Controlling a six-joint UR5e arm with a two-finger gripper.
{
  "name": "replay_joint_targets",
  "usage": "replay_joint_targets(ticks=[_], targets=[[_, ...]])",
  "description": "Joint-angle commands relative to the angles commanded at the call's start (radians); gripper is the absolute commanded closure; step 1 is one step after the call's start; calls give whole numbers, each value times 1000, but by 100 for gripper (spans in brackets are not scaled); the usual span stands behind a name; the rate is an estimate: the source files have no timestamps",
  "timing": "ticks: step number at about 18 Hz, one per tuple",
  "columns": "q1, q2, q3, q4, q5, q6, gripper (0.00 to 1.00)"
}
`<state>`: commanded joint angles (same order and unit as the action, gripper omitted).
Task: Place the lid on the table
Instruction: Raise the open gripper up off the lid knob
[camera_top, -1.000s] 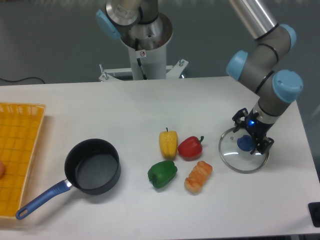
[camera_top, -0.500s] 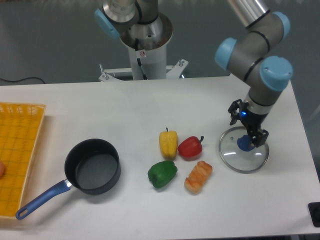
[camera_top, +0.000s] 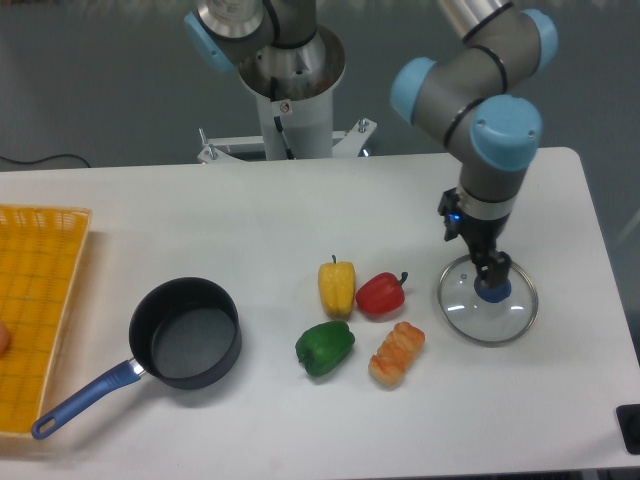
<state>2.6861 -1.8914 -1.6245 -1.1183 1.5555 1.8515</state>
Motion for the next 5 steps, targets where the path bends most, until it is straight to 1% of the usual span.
replay_joint_targets(ticks=[5], targets=[[-15, -8, 3, 2, 6, -75, 0]])
